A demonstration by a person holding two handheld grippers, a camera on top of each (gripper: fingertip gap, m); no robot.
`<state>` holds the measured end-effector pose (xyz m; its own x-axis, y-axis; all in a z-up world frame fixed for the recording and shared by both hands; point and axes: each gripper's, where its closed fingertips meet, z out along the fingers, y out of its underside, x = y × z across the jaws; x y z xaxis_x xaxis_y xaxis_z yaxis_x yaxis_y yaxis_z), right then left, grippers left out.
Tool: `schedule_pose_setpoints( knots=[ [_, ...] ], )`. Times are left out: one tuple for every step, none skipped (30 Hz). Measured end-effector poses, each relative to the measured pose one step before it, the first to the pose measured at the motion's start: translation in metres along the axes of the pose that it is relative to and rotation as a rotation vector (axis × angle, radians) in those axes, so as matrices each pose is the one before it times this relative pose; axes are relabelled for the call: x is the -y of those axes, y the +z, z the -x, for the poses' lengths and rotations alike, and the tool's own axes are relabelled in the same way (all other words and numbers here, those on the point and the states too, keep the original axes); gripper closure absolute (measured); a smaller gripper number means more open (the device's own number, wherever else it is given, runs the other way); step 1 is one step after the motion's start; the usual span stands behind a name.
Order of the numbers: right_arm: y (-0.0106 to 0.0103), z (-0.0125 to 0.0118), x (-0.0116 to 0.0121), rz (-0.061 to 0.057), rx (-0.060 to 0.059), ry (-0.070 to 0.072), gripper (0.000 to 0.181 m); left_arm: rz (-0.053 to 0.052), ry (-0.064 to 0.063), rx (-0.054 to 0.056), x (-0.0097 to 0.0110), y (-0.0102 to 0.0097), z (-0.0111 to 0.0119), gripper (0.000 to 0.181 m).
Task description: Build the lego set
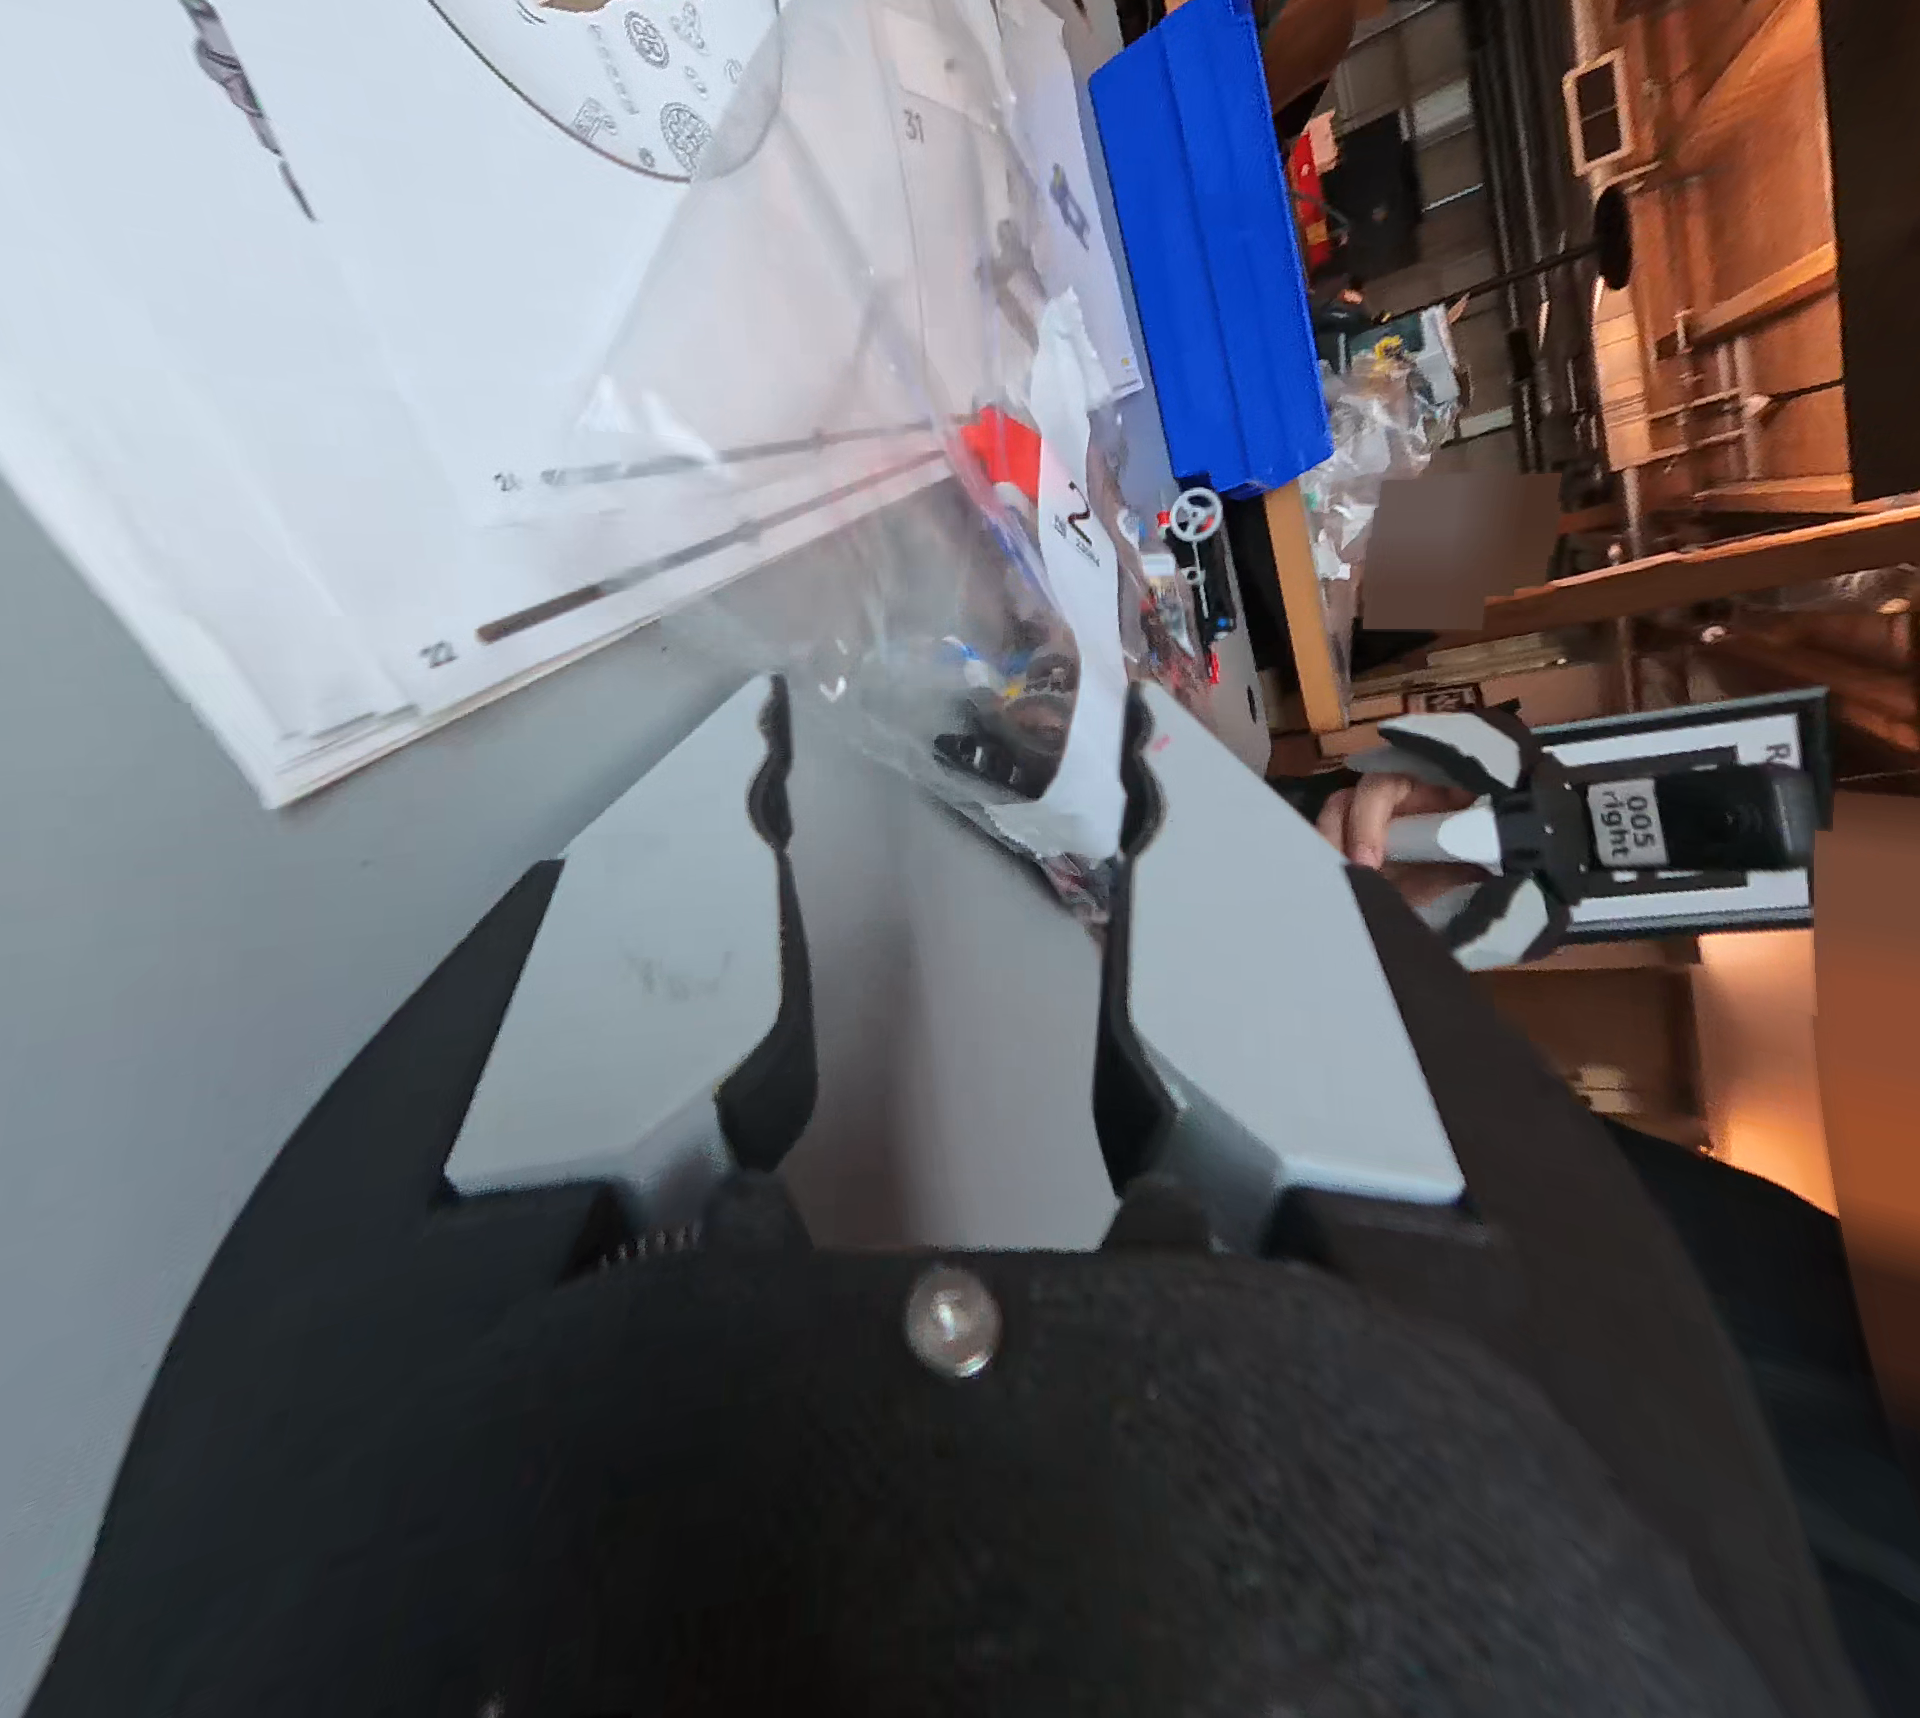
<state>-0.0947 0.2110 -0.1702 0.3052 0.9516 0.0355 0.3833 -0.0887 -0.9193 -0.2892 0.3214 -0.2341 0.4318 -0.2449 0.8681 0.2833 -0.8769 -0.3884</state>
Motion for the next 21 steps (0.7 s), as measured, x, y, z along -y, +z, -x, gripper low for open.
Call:
schedule_pose_setpoints(
  knots=[
    [0.00128, 0.00072, 0.00260, -0.0038, 0.0077, -0.0063, 0.095, -0.0176, 0.0050, -0.0118, 0.00073, 0.00548, -0.00189, 0.134],
    [0.00136, 0.00012, 0.00197, -0.0029, 0.0059, -0.0049, 0.095, -0.0216, 0.0117, -0.0196, 0.00064, 0.00415, -0.00382, 0.156],
    [0.00146, -0.00059, 0.00120, -0.0009, 0.0053, -0.0022, 0.096, -0.0344, 0.0155, -0.0277, 0.00246, 0.00276, -0.00643, 0.172],
    [0.00165, -0.00050, 0.00098, -0.0003, 0.0089, 0.0002, 0.096, -0.0365, 0.0218, -0.0337, 0.00350, 0.00223, -0.01024, 0.175],
    [0.00137, -0.00083, 0.00128, -0.0013, 0.0100, 0.0019, 0.097, -0.0318, 0.0404, -0.0521, 0.00387, 0.00135, -0.01706, 0.180],
    [0.00084, -0.00152, 0.00208, -0.0047, 0.0090, 0.0028, 0.097, -0.0123, 0.0516, -0.0371, 0.00268, 0.00144, -0.01853, 0.180],
    [0.00023, -0.00251, 0.00301, -0.0085, 0.0059, -0.0010, 0.097, 0.0124, 0.0673, -0.0209, 0.00164, 0.00193, -0.01857, 0.181],
    [0.00011, -0.00464, 0.00336, -0.0092, -0.0047, -0.0070, 0.098, 0.0203, 0.0778, -0.0143, 0.00175, 0.00204, -0.01877, 0.180],
    [0.00046, -0.00600, 0.00317, -0.0076, -0.0107, -0.0084, 0.097, 0.0262, 0.0760, -0.0167, 0.00131, 0.00263, -0.01924, 0.180],
    [0.00120, -0.00589, 0.00258, -0.0045, -0.0094, -0.0007, 0.096, 0.0337, 0.0703, -0.0144, -0.00011, 0.00308, -0.01780, 0.180],
    [0.00187, -0.00724, 0.00116, 0.0045, -0.0177, 0.0211, 0.095, 0.0424, 0.0839, -0.0309, -0.00251, 0.00329, -0.01891, 0.180],
    [0.00144, -0.00914, 0.00040, 0.0081, -0.0315, 0.0455, 0.094, 0.0444, 0.0989, -0.0271, -0.00454, 0.00360, -0.01756, 0.180],
    [0.00025, -0.01110, 0.00120, -0.0038, -0.0456, 0.0587, 0.094, 0.0269, 0.0950, 0.0076, -0.00422, 0.00286, -0.01182, 0.180],
    [-0.00159, -0.01237, 0.00200, -0.0206, -0.0547, 0.0616, 0.090, 0.0097, 0.0691, 0.0188, -0.00299, 0.00101, -0.00881, 0.181],
    [-0.00286, -0.01018, 0.00172, -0.0278, -0.0403, 0.0554, 0.089, 0.0010, 0.0406, -0.0038, -0.00300, -0.00033, -0.01039, 0.180],
    [-0.00344, -0.00416, 0.00137, -0.0282, 0.0011, 0.0333, 0.097, -0.0039, 0.0180, -0.0190, -0.00336, -0.00108, -0.01078, 0.181],
    [-0.00291, -0.00057, 0.00186, -0.0319, 0.0249, 0.0087, 0.105, -0.0076, 0.0145, -0.0193, -0.00378, -0.00099, -0.00951, 0.180],
    [-0.00142, 0.00093, 0.00323, -0.0322, 0.0383, -0.0033, 0.107, -0.0099, 0.0200, -0.0084, -0.00334, -0.00170, -0.00687, 0.180],
    [-0.00086, -0.00212, 0.00311, -0.0211, 0.0227, 0.0051, 0.104, -0.0059, 0.0177, 0.0133, -0.00245, -0.00360, -0.00189, 0.180],
    [0.00050, -0.00633, 0.00299, -0.0130, -0.0011, 0.0106, 0.092, -0.0031, 0.0181, 0.0075, -0.00200, -0.00495, -0.00129, 0.181],
    [0.00158, -0.00897, 0.00112, 0.0058, -0.0158, 0.0108, 0.088, -0.0021, 0.0176, -0.0140, -0.00194, -0.00499, -0.00374, 0.181]
  ],
)
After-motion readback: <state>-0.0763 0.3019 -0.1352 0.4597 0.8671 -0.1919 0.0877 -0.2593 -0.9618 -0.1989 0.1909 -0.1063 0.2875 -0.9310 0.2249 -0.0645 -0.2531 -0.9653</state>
